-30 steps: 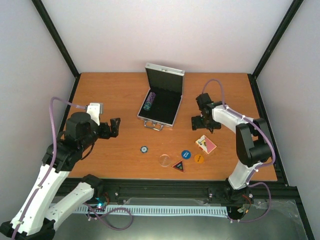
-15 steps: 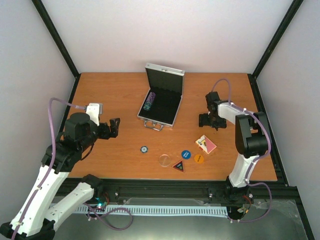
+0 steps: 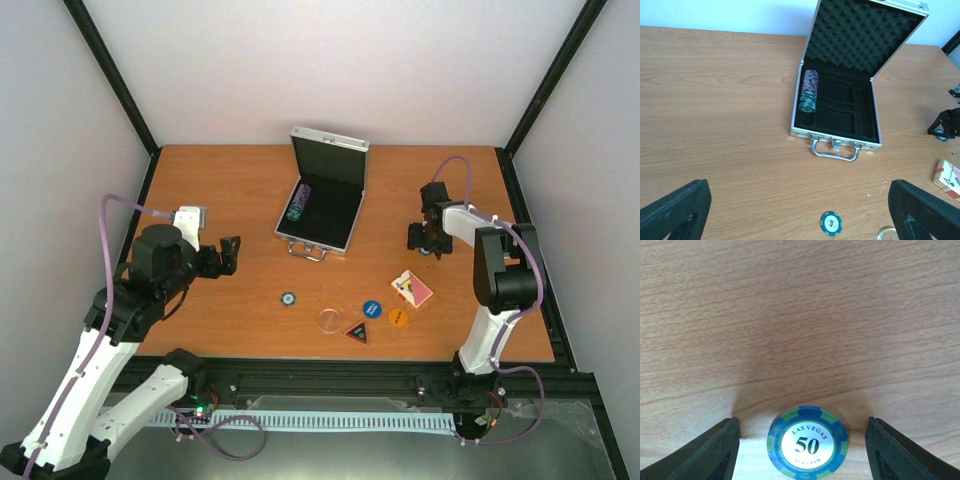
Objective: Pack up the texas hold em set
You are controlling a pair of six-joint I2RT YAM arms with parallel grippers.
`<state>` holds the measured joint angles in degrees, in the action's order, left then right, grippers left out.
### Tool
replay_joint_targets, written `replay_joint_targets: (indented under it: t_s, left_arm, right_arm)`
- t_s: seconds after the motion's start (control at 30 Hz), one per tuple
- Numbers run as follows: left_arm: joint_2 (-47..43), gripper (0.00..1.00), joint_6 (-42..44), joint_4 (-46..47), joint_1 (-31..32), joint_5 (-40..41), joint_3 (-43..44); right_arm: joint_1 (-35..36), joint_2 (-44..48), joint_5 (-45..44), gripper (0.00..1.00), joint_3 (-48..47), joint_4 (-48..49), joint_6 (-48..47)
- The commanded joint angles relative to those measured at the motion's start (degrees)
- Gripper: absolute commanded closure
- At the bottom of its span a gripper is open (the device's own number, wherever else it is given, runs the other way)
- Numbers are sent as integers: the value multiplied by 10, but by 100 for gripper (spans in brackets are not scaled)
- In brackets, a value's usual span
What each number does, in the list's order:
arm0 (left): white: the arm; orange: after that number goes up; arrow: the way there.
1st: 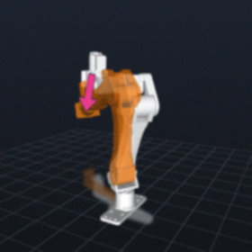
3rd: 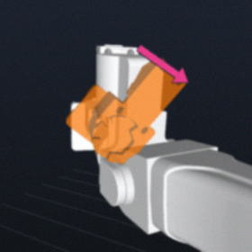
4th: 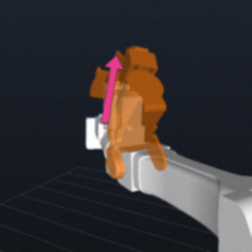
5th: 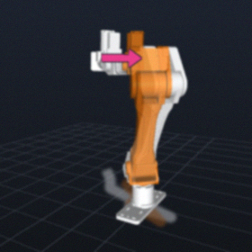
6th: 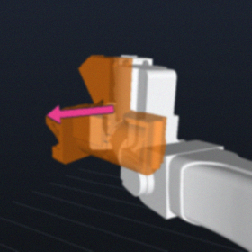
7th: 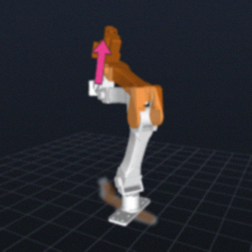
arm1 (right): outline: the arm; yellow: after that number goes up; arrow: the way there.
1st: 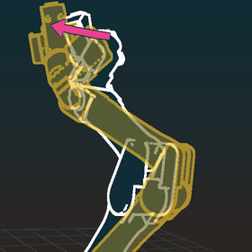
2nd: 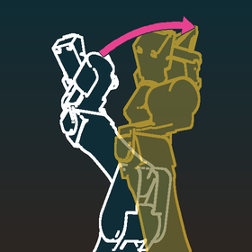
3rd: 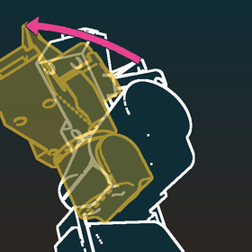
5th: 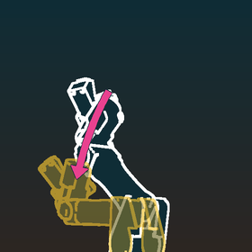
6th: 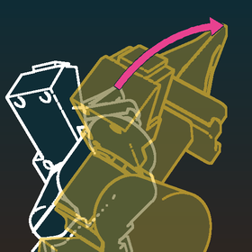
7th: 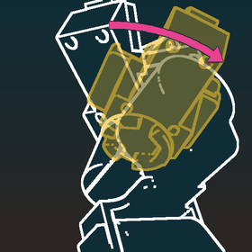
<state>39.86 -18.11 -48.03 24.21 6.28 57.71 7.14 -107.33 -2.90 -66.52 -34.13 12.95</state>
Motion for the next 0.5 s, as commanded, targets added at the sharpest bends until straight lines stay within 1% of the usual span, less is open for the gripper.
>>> replay_joint_targets:
  t_s: [0.0, 0.1, 0.23, 0.43, 0.47]
  left_arm:
    - [4, 0, 11, -8, -2, 6, 19]
    - [4, 0, 12, -6, -2, 5, 17]
    - [9, 0, 10, 0, -2, 1, 13]
    - [8, 0, 8, 4, -2, -2, 6]
    - [8, 0, 7, 3, -2, -2, 6]
  right_arm:
    - [-4, 5, 26, 30, 49, -9, 13]
    - [-4, 29, 32, 29, 72, -2, 22]
    - [-4, 39, 32, 28, 84, 0, 26]
    - [-4, 29, 25, 29, 77, 7, 19]
    - [-4, 24, 25, 32, 75, 10, 19]
